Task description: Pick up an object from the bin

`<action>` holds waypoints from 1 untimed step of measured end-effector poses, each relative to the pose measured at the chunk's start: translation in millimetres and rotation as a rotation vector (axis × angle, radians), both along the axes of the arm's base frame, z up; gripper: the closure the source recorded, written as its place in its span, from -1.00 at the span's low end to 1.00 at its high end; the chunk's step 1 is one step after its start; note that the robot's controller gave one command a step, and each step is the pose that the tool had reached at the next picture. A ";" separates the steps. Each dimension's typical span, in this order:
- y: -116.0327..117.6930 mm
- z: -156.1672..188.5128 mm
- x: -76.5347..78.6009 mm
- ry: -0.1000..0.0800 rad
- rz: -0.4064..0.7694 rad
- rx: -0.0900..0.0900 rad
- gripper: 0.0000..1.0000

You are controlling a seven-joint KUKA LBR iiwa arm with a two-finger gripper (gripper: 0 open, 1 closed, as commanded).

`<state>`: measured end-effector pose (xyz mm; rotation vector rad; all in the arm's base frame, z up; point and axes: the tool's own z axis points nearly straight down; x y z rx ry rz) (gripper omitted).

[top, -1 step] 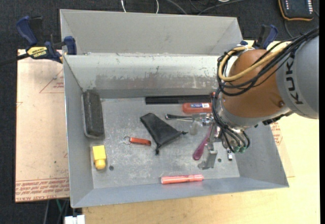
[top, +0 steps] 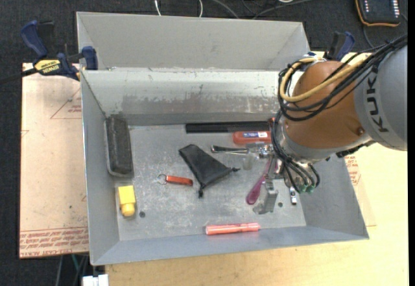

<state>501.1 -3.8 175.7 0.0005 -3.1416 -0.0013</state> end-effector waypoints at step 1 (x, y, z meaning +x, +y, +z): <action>52.4 -107.2 58.8 0.002 0.175 0.002 -1.00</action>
Offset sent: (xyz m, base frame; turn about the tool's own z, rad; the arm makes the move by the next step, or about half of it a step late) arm 0.0659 0.0835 -0.1057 -0.3606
